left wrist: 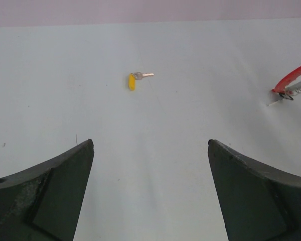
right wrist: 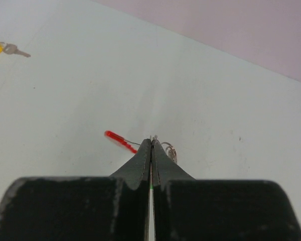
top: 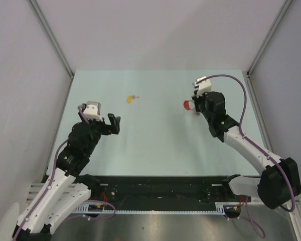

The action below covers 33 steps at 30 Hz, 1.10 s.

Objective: Put the keys on the keyring

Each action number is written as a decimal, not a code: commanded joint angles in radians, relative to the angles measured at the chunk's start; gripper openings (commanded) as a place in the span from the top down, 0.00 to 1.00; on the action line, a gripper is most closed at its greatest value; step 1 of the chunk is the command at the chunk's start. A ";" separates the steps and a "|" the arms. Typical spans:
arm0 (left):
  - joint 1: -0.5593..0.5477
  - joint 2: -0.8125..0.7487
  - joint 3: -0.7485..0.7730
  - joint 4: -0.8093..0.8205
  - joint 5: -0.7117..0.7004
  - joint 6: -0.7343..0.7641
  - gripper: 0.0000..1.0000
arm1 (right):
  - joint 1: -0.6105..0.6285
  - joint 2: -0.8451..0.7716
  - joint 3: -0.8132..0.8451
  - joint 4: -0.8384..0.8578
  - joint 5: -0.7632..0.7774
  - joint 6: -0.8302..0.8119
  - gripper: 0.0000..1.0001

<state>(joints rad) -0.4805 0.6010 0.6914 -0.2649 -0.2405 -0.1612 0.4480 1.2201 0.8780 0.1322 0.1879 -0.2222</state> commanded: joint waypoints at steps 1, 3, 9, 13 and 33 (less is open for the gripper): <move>0.025 -0.055 -0.006 0.004 -0.080 -0.044 0.00 | -0.002 0.048 0.044 -0.090 0.041 0.148 1.00; 0.029 -0.073 -0.006 -0.007 -0.130 -0.049 0.00 | 0.003 0.050 0.018 -0.170 0.045 0.240 1.00; 0.033 -0.164 -0.026 -0.017 -0.230 -0.032 0.00 | 0.015 -0.027 -0.120 -0.252 -0.008 0.404 1.00; 0.033 -0.216 -0.036 -0.027 -0.275 -0.012 0.00 | 0.021 -0.060 -0.211 -0.270 -0.077 0.486 0.95; 0.036 -0.336 -0.036 -0.051 -0.399 -0.015 0.00 | -0.008 -0.658 -0.228 -0.336 0.125 0.495 0.00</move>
<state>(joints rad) -0.4564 0.2920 0.6460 -0.3393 -0.5751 -0.1562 0.4473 0.6609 0.5911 -0.1722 0.1787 0.3161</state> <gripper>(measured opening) 0.996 0.994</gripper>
